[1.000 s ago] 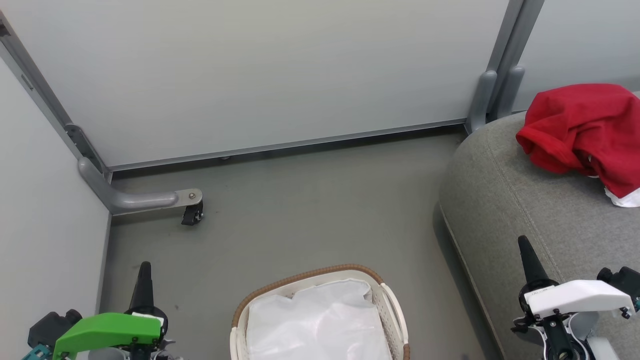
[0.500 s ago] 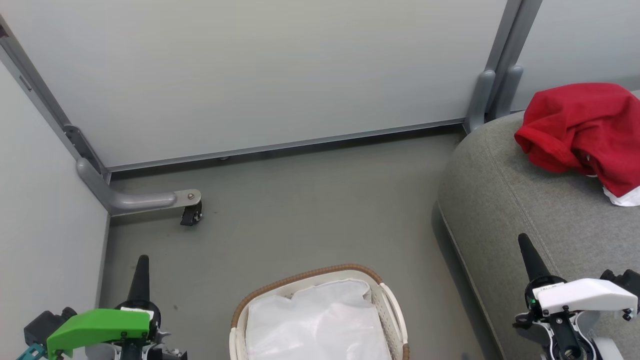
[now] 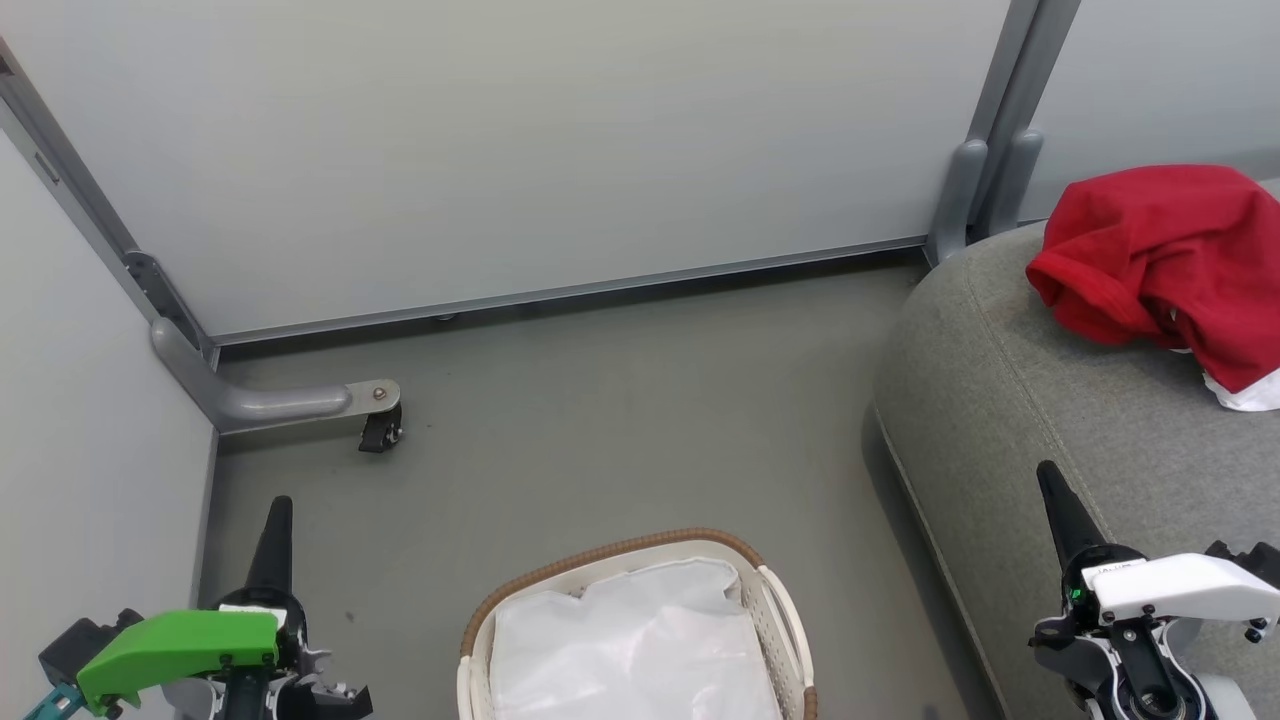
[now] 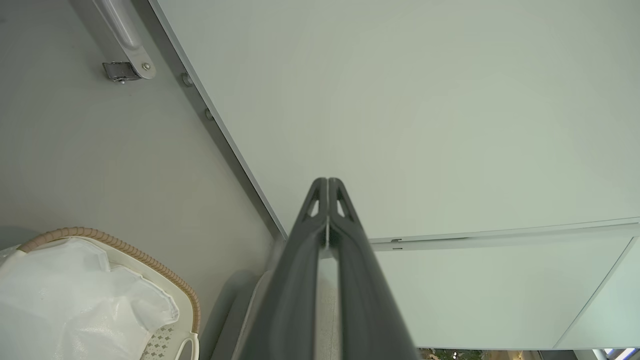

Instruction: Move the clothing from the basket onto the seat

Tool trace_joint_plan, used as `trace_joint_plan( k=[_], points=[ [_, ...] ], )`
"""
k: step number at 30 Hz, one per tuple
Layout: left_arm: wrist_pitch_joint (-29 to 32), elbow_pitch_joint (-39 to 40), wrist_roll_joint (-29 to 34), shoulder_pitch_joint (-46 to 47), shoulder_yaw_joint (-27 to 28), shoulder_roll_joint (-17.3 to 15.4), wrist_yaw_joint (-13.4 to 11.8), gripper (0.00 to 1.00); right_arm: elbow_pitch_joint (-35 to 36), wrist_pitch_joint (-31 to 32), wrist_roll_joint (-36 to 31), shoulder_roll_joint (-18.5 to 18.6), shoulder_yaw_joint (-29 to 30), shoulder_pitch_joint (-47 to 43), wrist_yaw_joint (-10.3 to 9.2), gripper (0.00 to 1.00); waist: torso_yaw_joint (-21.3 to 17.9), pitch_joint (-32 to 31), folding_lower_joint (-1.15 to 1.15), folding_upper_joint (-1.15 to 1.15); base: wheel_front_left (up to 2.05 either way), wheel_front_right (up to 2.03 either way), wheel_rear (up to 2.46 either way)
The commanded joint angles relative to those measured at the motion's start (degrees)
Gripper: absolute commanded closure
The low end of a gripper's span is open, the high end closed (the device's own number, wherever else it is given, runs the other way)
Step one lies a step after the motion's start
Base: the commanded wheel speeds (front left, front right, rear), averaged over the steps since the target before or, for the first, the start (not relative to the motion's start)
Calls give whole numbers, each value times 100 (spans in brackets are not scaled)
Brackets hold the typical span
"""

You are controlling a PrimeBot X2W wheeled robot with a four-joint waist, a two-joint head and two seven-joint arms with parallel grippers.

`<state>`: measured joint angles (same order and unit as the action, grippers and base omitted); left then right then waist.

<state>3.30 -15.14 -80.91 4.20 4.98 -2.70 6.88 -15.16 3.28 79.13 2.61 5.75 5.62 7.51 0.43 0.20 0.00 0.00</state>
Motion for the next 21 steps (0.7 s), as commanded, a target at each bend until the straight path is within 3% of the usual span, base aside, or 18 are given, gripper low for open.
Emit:
trace_joint_plan(
  k=[1,21],
  points=[
    [33,48,-117,148,26,-28,32,100,52,47,139,35,27,83,-2,100,-2,0,0,0,0,0,0],
    [261,105,-872,219,135,-31,69,100,106,266,1007,41,71,83,-3,100,-30,-2,0,0,0,0,0]
  ],
)
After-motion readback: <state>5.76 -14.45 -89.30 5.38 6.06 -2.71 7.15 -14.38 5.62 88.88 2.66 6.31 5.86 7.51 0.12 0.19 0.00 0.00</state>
